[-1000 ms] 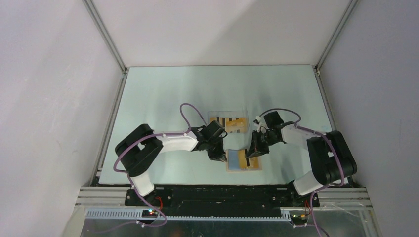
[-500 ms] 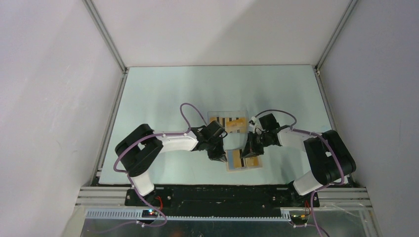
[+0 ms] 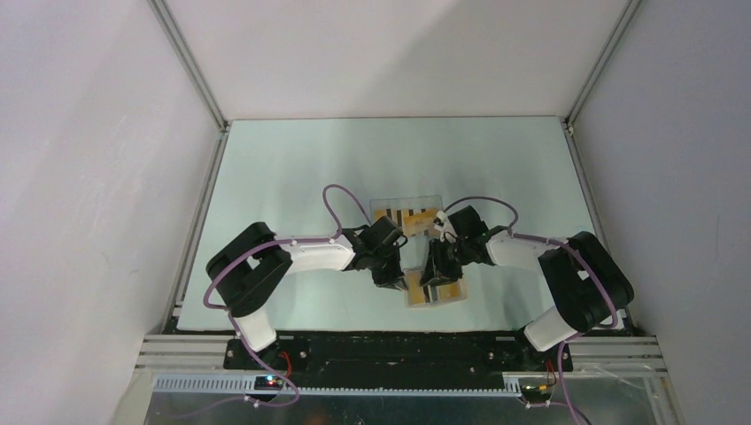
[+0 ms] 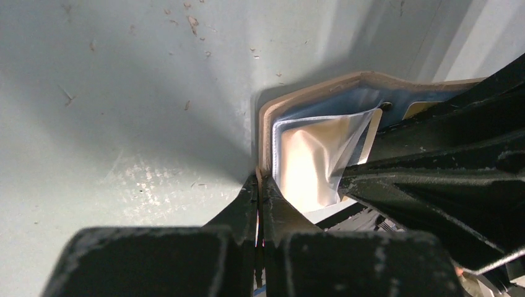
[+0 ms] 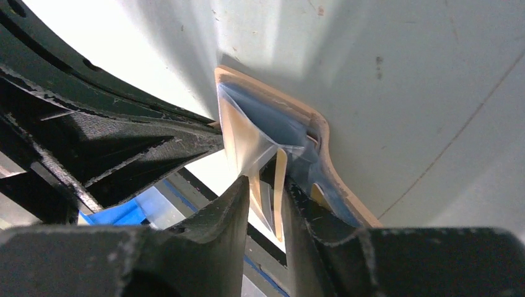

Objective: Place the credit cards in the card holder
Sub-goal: Insert the credit card into the card holder, then turn over the card holder at the center of the board.

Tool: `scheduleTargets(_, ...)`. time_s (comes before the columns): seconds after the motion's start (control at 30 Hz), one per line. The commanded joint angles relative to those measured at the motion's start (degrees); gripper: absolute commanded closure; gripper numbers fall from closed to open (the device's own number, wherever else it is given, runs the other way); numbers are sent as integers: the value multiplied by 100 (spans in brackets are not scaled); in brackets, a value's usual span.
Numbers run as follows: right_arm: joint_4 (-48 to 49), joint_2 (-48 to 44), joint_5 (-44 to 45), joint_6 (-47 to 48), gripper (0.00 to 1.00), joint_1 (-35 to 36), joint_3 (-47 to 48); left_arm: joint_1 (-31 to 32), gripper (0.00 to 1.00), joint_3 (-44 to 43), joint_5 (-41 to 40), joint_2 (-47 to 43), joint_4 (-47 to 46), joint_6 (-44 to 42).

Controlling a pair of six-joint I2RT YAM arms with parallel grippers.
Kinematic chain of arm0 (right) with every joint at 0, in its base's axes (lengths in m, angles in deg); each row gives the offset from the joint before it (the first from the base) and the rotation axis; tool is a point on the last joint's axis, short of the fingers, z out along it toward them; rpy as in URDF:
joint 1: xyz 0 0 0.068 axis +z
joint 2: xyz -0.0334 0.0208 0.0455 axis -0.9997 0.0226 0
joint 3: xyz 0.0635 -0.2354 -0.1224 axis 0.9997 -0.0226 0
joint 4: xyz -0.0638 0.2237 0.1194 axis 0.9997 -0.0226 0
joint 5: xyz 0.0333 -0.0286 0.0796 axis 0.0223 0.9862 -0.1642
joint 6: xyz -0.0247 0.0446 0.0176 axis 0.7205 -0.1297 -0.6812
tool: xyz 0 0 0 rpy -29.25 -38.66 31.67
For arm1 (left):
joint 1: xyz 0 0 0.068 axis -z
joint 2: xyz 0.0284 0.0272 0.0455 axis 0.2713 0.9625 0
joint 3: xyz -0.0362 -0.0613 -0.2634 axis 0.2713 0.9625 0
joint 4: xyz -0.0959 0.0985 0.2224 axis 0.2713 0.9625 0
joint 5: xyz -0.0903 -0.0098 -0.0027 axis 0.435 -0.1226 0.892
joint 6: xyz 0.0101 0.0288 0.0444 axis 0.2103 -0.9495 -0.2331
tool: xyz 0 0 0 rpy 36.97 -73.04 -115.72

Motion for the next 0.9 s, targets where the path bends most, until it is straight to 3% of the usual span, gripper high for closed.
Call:
scheduleTargets(0.0, -120, 209, 306, 29, 64, 371, 123, 9, 100, -84, -290, 117, 139, -193)
scheduleTargets(0.5, -1969, -1034, 1462, 327, 22, 465, 674, 18, 100, -63, -355, 67, 140, -202)
scheduleTargets(0.7, -2435, -1627, 1522, 519, 16, -65, 684, 23, 100, -74, -350, 41, 134, -218)
scheduleTargets(0.87, -2501, -1873, 1337, 548, 15, -1013, 487, 34, 100, -64, -371, -36, 133, -242)
